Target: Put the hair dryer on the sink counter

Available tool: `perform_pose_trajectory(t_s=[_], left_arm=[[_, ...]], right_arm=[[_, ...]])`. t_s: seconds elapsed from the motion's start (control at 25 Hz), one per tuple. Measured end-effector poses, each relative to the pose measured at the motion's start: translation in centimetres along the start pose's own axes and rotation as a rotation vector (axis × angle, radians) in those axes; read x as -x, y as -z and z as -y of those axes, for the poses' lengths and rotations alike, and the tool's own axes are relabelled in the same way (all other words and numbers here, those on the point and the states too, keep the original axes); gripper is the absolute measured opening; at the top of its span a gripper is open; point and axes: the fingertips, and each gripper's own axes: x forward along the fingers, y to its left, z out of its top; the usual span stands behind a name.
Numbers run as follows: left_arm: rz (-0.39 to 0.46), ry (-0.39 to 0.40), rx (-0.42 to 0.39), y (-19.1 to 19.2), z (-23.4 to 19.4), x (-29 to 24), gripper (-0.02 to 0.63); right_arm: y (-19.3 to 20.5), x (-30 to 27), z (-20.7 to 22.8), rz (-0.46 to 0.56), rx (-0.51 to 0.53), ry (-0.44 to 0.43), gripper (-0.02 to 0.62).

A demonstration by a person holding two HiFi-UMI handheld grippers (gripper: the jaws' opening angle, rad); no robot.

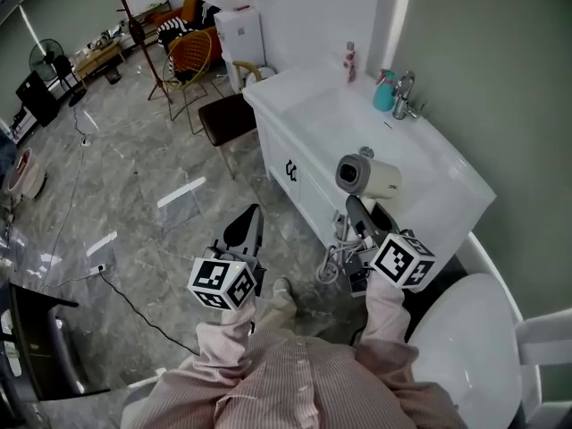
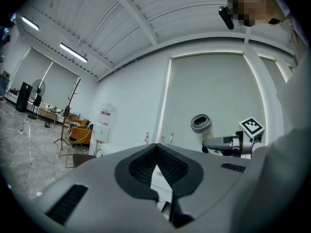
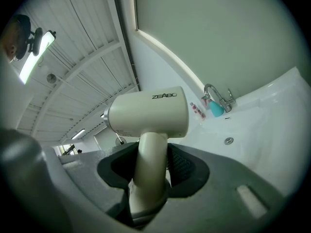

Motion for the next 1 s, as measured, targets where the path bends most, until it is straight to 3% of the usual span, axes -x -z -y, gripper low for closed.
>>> perform_pose_trajectory(t_s=[0.6,1.0], left_arm=[[-0.033,0.043,0.024,-2.3,-12.2,-13.0,-0.003],[-0.039,0.065,0.046,-2.3,-15.5,-16.9,-0.002]], right_arm=[[-1.8,-16.3,3.7,-0.011,-0.036,0.078,0.163],[-2.4,-21.3,4.5,-0.002,-0.057,0.083,0.163]])
